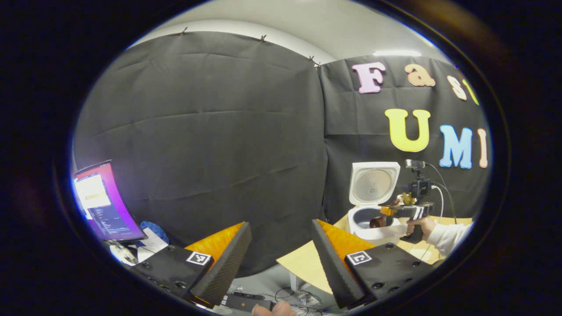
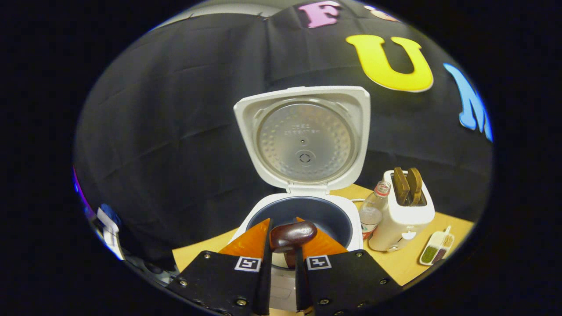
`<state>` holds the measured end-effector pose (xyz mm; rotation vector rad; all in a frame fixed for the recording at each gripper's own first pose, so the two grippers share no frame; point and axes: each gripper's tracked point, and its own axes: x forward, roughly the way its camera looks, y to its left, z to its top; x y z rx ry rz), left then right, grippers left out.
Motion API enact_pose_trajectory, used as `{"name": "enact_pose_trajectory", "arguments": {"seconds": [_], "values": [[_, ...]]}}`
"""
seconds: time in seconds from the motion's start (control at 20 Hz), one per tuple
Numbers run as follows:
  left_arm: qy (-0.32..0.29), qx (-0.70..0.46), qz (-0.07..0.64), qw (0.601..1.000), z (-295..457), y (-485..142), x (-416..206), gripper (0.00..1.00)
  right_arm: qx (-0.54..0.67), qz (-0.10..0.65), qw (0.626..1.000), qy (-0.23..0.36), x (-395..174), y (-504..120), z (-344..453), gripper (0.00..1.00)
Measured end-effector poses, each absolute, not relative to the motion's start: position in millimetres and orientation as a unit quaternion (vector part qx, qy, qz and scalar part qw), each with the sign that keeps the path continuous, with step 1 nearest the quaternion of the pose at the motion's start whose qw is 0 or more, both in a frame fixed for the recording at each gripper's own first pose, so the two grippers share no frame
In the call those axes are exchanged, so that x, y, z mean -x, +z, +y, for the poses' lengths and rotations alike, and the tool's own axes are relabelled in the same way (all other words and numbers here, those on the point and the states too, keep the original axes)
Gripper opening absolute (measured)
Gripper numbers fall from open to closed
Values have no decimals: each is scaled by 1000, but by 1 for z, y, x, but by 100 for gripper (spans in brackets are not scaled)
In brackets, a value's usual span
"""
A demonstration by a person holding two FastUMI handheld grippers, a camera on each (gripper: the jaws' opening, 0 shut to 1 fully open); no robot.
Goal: Close the left gripper, press the button to open the rice cooker; take a wooden spoon from the chopstick holder with the right hand, scoop a spoonful of rice and pour it into the rice cooker, then put the wooden spoon back into the chopstick holder.
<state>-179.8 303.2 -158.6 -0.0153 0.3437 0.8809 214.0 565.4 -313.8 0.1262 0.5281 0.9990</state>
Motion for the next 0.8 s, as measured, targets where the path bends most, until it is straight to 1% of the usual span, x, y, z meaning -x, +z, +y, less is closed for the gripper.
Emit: {"name": "enact_pose_trajectory", "arguments": {"seconds": [0.15, 0.45, 0.6, 0.8], "values": [[427, 9, 160, 890, 304, -160, 184, 93, -150, 300, 831, 443, -231, -311, 550, 23], [413, 14, 138, 900, 300, -147, 202, 93, -257, 305, 826, 399, -254, -271, 499, 23], [391, 22, 122, 912, 298, -145, 214, 93, -269, 290, 839, 375, -256, -253, 455, 23], [346, 40, 96, 932, 286, -146, 218, 93, -259, 274, 867, 327, -247, -234, 364, 23]]}}
